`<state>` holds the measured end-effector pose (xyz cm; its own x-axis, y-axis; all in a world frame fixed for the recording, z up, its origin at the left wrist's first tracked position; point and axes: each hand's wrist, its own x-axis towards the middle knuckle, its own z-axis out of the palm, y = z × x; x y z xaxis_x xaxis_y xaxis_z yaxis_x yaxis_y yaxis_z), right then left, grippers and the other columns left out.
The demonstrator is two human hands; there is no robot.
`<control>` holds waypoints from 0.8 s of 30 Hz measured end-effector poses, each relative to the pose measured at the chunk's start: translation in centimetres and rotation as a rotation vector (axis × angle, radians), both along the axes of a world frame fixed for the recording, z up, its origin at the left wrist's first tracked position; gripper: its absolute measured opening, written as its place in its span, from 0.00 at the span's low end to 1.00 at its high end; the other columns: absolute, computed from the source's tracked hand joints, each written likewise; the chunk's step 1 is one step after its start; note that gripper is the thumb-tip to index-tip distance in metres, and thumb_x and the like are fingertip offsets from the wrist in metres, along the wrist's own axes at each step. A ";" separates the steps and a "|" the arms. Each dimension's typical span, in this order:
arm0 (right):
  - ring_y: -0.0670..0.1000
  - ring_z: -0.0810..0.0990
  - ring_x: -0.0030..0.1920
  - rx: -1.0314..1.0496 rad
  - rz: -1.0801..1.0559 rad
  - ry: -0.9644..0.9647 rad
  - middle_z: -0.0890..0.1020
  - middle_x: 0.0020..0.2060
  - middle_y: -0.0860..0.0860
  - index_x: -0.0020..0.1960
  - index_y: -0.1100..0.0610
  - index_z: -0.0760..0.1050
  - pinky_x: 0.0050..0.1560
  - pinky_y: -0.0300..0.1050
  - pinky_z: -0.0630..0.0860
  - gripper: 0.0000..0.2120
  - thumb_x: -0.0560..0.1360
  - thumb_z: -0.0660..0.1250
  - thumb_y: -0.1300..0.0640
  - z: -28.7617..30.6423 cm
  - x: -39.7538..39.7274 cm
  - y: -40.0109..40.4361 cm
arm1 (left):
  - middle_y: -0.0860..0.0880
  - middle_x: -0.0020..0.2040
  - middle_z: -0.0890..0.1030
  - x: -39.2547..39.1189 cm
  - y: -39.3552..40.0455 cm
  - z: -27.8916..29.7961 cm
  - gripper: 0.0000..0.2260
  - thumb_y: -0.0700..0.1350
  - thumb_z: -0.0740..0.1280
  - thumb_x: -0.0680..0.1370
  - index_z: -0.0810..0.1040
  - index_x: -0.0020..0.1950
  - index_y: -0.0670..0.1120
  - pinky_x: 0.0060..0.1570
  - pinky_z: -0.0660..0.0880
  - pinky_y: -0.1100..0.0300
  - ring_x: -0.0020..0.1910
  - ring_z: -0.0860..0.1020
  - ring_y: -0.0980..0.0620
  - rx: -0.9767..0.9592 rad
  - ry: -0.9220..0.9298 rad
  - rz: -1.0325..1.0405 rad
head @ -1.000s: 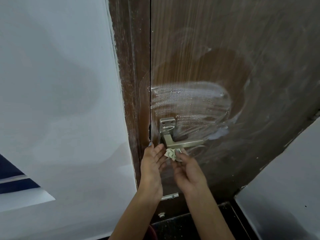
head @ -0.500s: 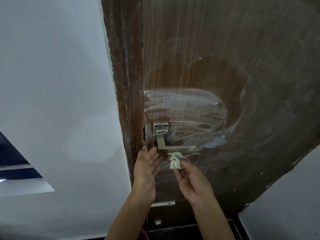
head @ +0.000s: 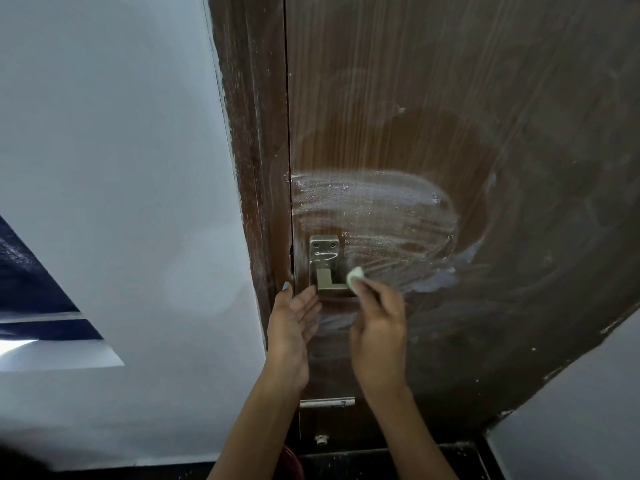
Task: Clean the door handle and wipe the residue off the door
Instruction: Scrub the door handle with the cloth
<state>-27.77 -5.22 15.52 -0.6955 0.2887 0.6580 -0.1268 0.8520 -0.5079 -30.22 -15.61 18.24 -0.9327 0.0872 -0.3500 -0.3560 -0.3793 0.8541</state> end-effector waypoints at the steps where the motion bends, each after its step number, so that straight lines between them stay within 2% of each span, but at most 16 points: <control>1: 0.55 0.75 0.54 -0.046 -0.056 0.004 0.78 0.53 0.57 0.60 0.63 0.76 0.51 0.47 0.79 0.23 0.66 0.67 0.73 0.2 0.1 0.7 | 0.46 0.61 0.79 0.0 0.0 0.0 0.24 0.56 0.51 0.81 0.77 0.63 0.43 0.62 0.68 0.55 0.60 0.76 0.51 -0.007 0.014 -0.003; 4: 0.56 0.74 0.55 -0.036 -0.113 -0.015 0.77 0.55 0.58 0.60 0.63 0.76 0.50 0.49 0.80 0.21 0.68 0.68 0.70 0.4 -0.2 -0.1 | 0.47 0.62 0.79 0.0 -0.1 0.0 0.24 0.57 0.51 0.81 0.77 0.63 0.43 0.63 0.67 0.55 0.61 0.76 0.50 -0.015 0.021 -0.014; 6: 0.56 0.75 0.54 0.007 -0.012 -0.037 0.77 0.56 0.58 0.60 0.62 0.76 0.49 0.49 0.80 0.22 0.67 0.72 0.68 -0.1 -0.6 -2.5 | 0.47 0.60 0.80 0.0 -0.3 0.0 0.24 0.58 0.51 0.81 0.79 0.61 0.45 0.58 0.70 0.56 0.60 0.77 0.50 0.023 -0.010 -0.047; 8: 0.54 0.76 0.53 0.017 0.083 -0.031 0.77 0.55 0.59 0.59 0.63 0.76 0.50 0.44 0.78 0.21 0.67 0.74 0.64 -0.7 -0.6 -4.1 | 0.46 0.55 0.83 -0.2 -0.6 0.2 0.24 0.59 0.51 0.80 0.81 0.59 0.46 0.52 0.74 0.57 0.56 0.80 0.49 0.073 -0.045 -0.101; 10: 0.51 0.76 0.53 -0.004 0.079 0.025 0.78 0.54 0.59 0.58 0.62 0.78 0.55 0.35 0.74 0.19 0.68 0.73 0.65 -1.0 -0.6 -3.3 | 0.46 0.56 0.83 -0.5 -0.9 0.3 0.25 0.59 0.51 0.81 0.79 0.60 0.45 0.55 0.72 0.56 0.55 0.80 0.50 0.064 -0.037 -0.117; 13: 0.54 0.78 0.51 -0.120 -0.103 0.154 0.79 0.51 0.61 0.55 0.64 0.79 0.56 0.39 0.75 0.17 0.67 0.71 0.72 -1.3 -0.4 -0.4 | 0.47 0.58 0.79 -0.8 -1.5 0.4 0.25 0.58 0.50 0.81 0.75 0.63 0.41 0.60 0.68 0.57 0.55 0.78 0.52 0.044 -0.011 -0.139; 16: 0.51 0.76 0.52 -0.182 -0.224 0.215 0.78 0.50 0.61 0.54 0.66 0.79 0.58 0.32 0.71 0.14 0.69 0.68 0.72 -1.2 -1.1 -0.7 | 0.47 0.59 0.79 -0.8 -1.7 0.5 0.25 0.58 0.50 0.81 0.74 0.65 0.42 0.60 0.68 0.58 0.57 0.77 0.51 0.042 -0.019 -0.173; 20: 0.49 0.74 0.51 -0.111 -0.082 0.171 0.81 0.49 0.57 0.53 0.64 0.80 0.52 0.38 0.75 0.14 0.68 0.71 0.68 -1.1 -1.6 -4.6 | 0.45 0.59 0.81 -0.5 -1.7 0.5 0.25 0.57 0.51 0.81 0.76 0.64 0.43 0.65 0.69 0.53 0.60 0.77 0.48 0.078 -0.041 -0.186; 22: 0.48 0.75 0.51 -0.051 -0.026 0.138 0.81 0.49 0.57 0.53 0.64 0.80 0.54 0.35 0.74 0.15 0.67 0.72 0.68 -1.1 -1.4 -4.2 | 0.44 0.57 0.82 -0.6 -1.8 0.6 0.25 0.57 0.50 0.81 0.77 0.63 0.43 0.64 0.70 0.53 0.59 0.78 0.48 0.081 -0.049 -0.184; 24: 0.50 0.78 0.49 -0.095 -0.101 0.133 0.80 0.49 0.57 0.53 0.64 0.80 0.56 0.33 0.71 0.14 0.68 0.71 0.70 -0.9 -1.2 -2.8 | 0.44 0.58 0.81 -0.9 -1.9 0.6 0.25 0.57 0.50 0.81 0.76 0.63 0.43 0.63 0.70 0.54 0.58 0.79 0.49 0.056 -0.043 -0.194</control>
